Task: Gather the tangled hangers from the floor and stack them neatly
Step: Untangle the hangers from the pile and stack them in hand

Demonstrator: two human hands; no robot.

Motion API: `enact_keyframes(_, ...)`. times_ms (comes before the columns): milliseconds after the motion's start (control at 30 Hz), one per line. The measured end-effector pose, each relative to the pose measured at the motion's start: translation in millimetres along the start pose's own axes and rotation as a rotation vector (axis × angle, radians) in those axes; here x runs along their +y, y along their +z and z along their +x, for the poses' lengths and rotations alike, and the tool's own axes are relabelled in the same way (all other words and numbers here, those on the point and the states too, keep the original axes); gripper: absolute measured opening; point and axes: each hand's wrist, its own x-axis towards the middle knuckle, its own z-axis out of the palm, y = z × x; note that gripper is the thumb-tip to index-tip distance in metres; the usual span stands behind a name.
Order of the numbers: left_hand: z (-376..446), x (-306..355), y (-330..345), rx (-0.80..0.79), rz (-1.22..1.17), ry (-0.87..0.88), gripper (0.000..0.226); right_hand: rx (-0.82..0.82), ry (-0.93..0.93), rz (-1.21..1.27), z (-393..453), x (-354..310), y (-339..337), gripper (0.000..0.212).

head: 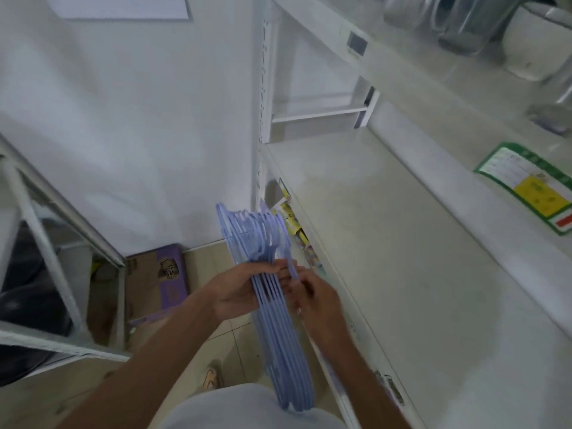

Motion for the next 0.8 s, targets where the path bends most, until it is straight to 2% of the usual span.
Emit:
enact_keyframes(67, -1.3, 0.4, -12.3, 0.009, 0.003, -0.026, 0.050, 0.007, -0.022, -0.052, -7.5, -4.6, 33.7, 0.015)
enact_keyframes(200, -8.4, -2.9, -39.0, 0.031, 0.004, -0.021, 0.044, -0.072, 0.054, 0.022, -8.8, -1.5, 63.3, 0.026)
enact_keyframes(267, -11.2, 1.4, -49.0, 0.064, -0.036, 0.028, 0.039, -0.222, 0.182, 0.192, -10.7, 3.5, 71.0, 0.021)
enact_keyframes(333, -13.4, 7.7, -53.8, 0.097, -0.093, 0.074, 0.034, -0.403, 0.365, 0.389, -20.1, 10.1, 79.5, 0.036)
enact_keyframes(400, -14.1, 15.7, -57.3, 0.107, -0.107, 0.081, 0.031, -0.513, 0.516, 0.483, -32.3, 18.1, 84.7, 0.050)
enact_keyframes(500, -10.7, 25.7, -59.9, 0.069, -0.113, 0.022, 0.034, -0.640, 0.593, 0.752, -56.1, 20.7, 88.0, 0.036)
enact_keyframes(600, 4.0, 42.8, -58.6, -0.047, 0.016, -0.152, 0.034, -0.556, 0.584, 0.821, -83.6, 13.1, 102.0, 0.039)
enact_keyframes(700, 30.0, 53.7, -56.8, -0.087, 0.154, -0.357, 0.037, -0.248, 0.582, 0.872, -113.9, 5.5, 120.8, 0.029)
enact_keyframes(767, 43.3, 51.0, -48.5, -0.136, 0.264, -0.500, 0.041, -0.104, 0.578, 0.836, -128.8, -8.3, 136.1, 0.019)
enact_keyframes(800, 45.8, 46.0, -42.7, -0.173, 0.309, -0.560, 0.042, -0.033, 0.581, 0.840, -139.2, -11.9, 145.5, 0.022)
